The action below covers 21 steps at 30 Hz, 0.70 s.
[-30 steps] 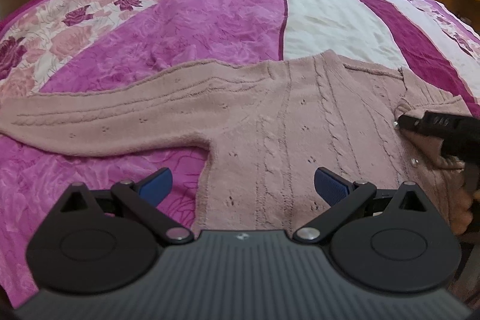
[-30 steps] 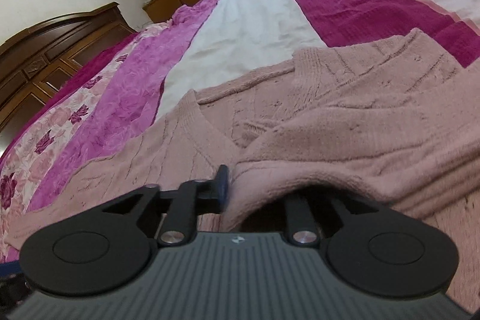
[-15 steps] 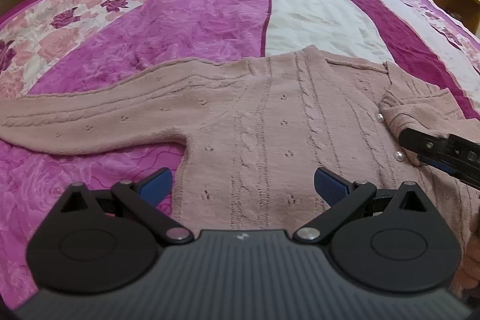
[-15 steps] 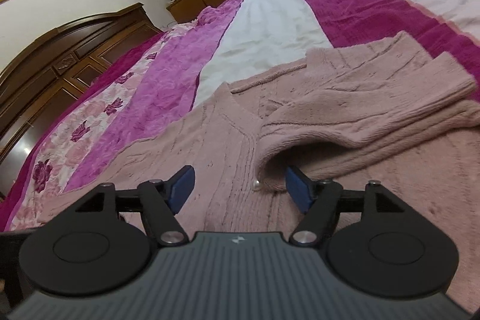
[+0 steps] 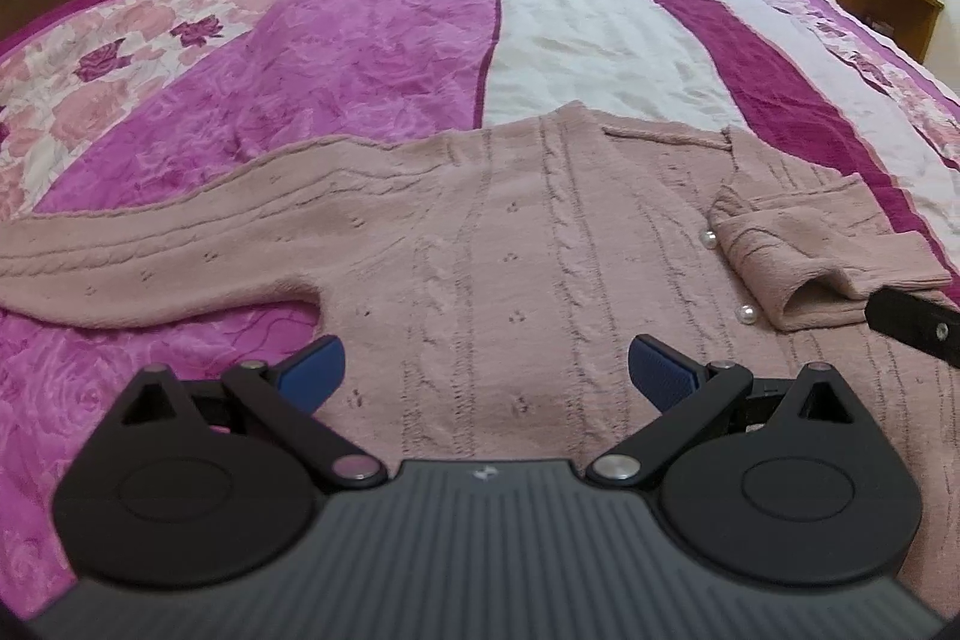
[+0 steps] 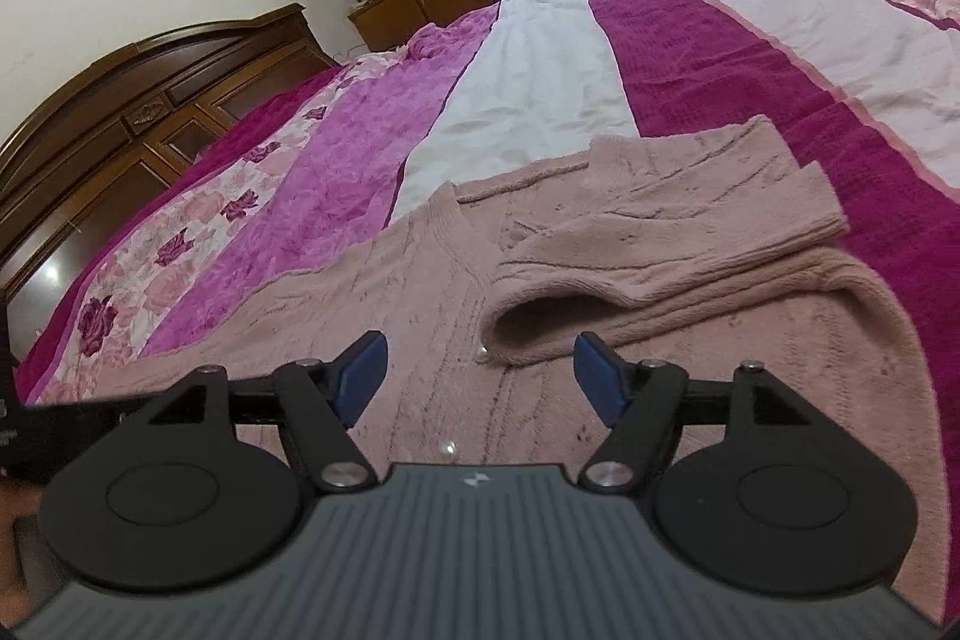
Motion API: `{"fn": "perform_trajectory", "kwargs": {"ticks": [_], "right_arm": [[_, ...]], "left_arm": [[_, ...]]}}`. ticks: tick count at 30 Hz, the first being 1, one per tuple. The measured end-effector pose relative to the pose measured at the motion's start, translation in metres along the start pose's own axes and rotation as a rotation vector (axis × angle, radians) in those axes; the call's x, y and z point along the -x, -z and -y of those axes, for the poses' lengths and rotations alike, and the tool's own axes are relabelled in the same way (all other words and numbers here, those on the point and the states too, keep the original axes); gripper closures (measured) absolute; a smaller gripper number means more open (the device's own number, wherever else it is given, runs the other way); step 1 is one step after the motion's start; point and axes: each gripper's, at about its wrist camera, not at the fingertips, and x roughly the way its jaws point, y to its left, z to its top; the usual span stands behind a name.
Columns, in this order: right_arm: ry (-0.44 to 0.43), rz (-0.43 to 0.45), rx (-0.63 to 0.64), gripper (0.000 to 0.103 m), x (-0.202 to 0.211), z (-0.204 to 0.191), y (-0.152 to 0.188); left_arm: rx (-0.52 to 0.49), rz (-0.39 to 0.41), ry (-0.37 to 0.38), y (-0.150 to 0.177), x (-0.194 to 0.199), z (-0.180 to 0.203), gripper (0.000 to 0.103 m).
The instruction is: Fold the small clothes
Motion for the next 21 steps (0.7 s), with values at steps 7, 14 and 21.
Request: {"fn": "perform_trajectory", "kwargs": {"ticks": [7,14,21], "right_arm": [[0.064,0.027,-0.007,0.027,0.016,0.012,0.007],[0.187,0.153,-0.030,0.027,0.034,0.034,0.000],[0.259,0.220,-0.116,0.027,0.043,0.064,-0.003]], "left_arm": [[-0.028,0.010,0.027,-0.003,0.003,0.015,0.000],[-0.076,0.020,0.054,-0.004,0.006,0.037,0.000],[-0.141,0.049,0.093,-0.008,0.004,0.069,0.000]]}}
